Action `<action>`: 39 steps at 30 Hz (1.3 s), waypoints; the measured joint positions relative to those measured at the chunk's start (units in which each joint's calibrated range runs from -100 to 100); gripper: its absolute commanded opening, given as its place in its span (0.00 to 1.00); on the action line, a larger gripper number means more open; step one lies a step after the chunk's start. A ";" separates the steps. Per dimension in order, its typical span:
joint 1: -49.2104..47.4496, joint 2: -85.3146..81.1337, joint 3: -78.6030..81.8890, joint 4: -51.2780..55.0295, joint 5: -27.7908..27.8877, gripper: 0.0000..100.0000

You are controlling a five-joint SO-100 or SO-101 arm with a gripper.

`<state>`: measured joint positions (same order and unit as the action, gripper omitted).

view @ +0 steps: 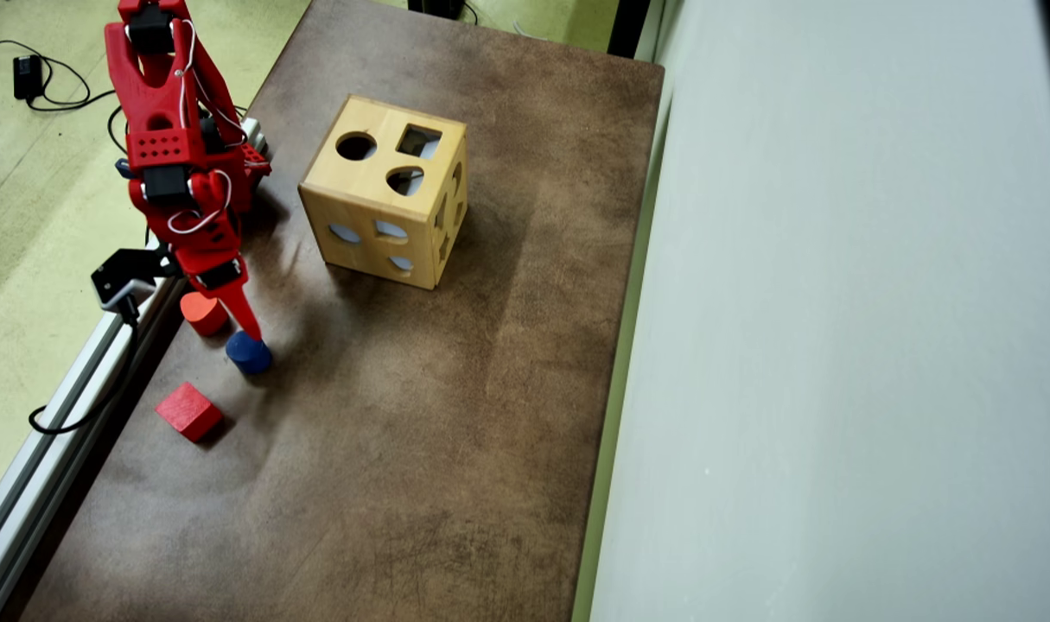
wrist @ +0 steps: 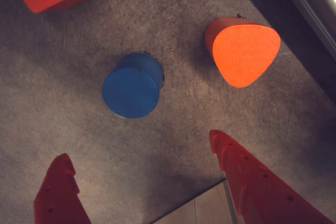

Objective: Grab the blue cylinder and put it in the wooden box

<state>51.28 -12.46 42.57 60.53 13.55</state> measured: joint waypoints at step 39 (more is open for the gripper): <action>0.93 24.41 -15.08 -0.40 0.00 0.40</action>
<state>52.21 11.95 27.49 60.13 13.55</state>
